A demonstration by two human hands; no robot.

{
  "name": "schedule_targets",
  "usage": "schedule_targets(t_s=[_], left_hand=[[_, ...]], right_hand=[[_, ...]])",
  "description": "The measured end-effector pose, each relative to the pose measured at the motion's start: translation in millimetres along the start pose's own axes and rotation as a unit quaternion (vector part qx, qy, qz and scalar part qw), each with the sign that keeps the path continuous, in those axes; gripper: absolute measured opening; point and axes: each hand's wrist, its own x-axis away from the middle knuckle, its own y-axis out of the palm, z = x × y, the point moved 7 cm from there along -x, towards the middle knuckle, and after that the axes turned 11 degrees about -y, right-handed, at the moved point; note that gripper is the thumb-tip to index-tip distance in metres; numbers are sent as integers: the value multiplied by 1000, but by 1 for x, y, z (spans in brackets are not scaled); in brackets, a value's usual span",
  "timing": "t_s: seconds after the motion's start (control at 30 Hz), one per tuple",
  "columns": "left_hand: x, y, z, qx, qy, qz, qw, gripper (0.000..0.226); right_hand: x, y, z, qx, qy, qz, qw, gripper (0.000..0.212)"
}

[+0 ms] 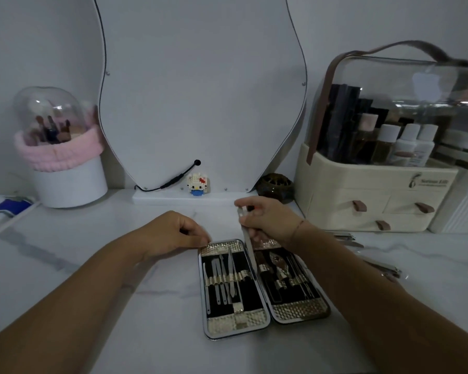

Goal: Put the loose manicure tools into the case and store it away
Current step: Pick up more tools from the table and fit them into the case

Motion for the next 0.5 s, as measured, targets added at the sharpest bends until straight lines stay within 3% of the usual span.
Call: schedule_targets(t_s=[0.5], left_hand=[[-2,0,-2,-14,-10,0,1000,5]], right_hand=[[-13,-2,16,31,-8,23,999,35]])
